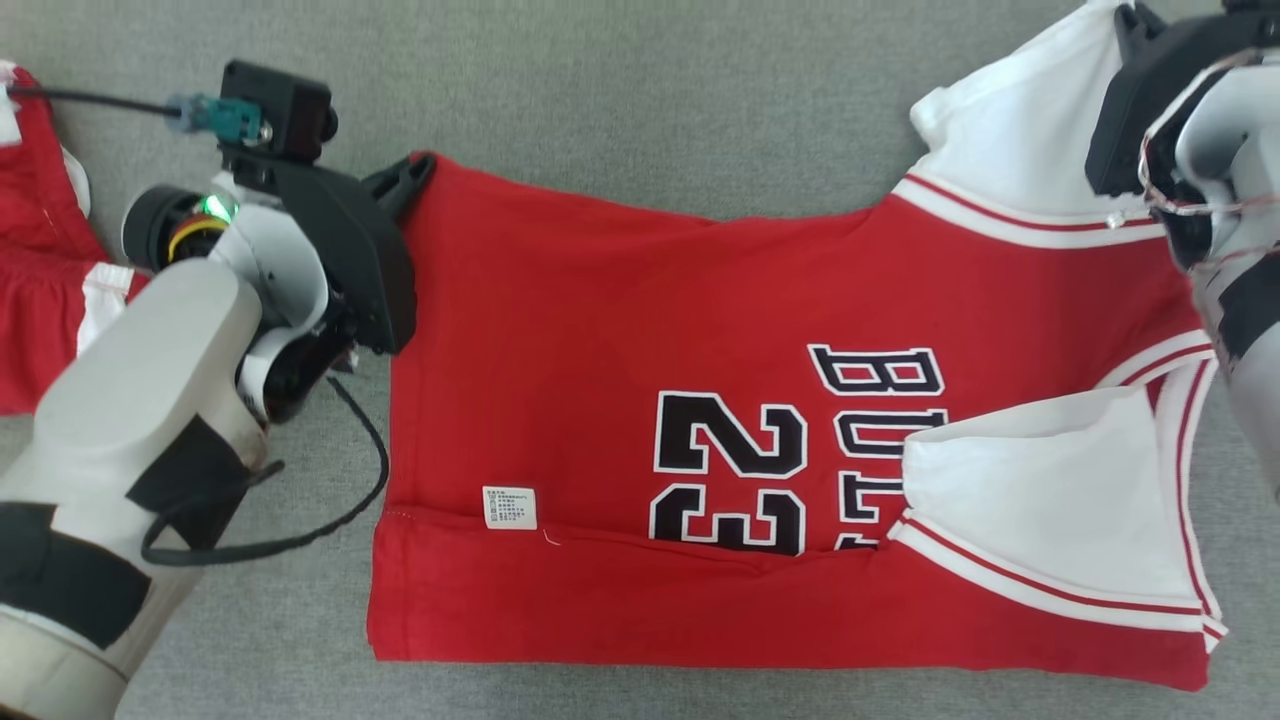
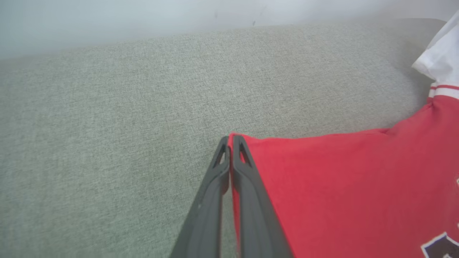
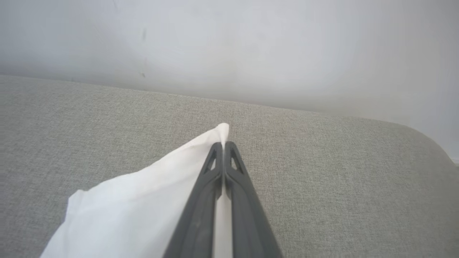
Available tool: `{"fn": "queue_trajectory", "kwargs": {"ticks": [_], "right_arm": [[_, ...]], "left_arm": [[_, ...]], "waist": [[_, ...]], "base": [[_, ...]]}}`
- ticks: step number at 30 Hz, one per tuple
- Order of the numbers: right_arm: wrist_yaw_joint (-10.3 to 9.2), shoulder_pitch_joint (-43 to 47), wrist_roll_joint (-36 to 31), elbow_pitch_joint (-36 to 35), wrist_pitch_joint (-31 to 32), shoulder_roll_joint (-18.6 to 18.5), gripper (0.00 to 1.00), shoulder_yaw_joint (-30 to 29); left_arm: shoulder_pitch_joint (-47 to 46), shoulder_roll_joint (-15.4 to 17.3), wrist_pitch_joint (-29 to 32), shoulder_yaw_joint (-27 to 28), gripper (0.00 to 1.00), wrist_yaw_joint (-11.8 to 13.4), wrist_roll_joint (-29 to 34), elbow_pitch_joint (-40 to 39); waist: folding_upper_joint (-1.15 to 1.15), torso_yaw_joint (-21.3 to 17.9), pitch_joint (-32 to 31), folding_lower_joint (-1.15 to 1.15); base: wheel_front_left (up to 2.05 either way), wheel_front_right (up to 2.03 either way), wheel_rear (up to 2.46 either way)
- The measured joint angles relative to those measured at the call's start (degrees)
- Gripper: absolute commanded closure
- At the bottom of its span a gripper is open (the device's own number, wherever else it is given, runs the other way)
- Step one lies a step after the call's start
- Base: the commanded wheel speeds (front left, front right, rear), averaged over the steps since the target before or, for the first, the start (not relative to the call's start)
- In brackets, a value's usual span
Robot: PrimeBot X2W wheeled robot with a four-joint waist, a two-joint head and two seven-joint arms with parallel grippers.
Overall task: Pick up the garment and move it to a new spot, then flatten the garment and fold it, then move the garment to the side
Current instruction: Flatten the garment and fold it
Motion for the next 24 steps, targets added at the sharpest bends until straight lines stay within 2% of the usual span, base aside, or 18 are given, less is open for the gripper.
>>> {"fn": "queue_trajectory", "kwargs": {"ticks": [10,15,24], "right_arm": [[0.0,8.8,5.0,-5.5,-9.5,0.5,1.0,2.9],[0.0,16.3,8.3,-9.9,-13.3,-0.9,1.0,5.4],[0.0,32.4,15.5,-23.2,-17.0,-4.3,1.0,6.3]], "left_arm": [[6.2,0.5,-4.4,0.1,1.0,0.5,-0.3,0.7],[9.4,1.4,-6.4,0.3,1.0,1.1,-0.6,-0.1],[15.6,3.3,-10.1,0.3,1.0,3.1,-0.7,-3.9]], "waist": [[0.0,-1.7,-4.5,0.0],[0.0,-2.9,-7.2,0.0],[0.0,-4.7,-11.3,-0.01]], "base": [[0.0,0.0,0.0],[0.0,0.0,0.0],[0.0,0.0,0.0]]}}
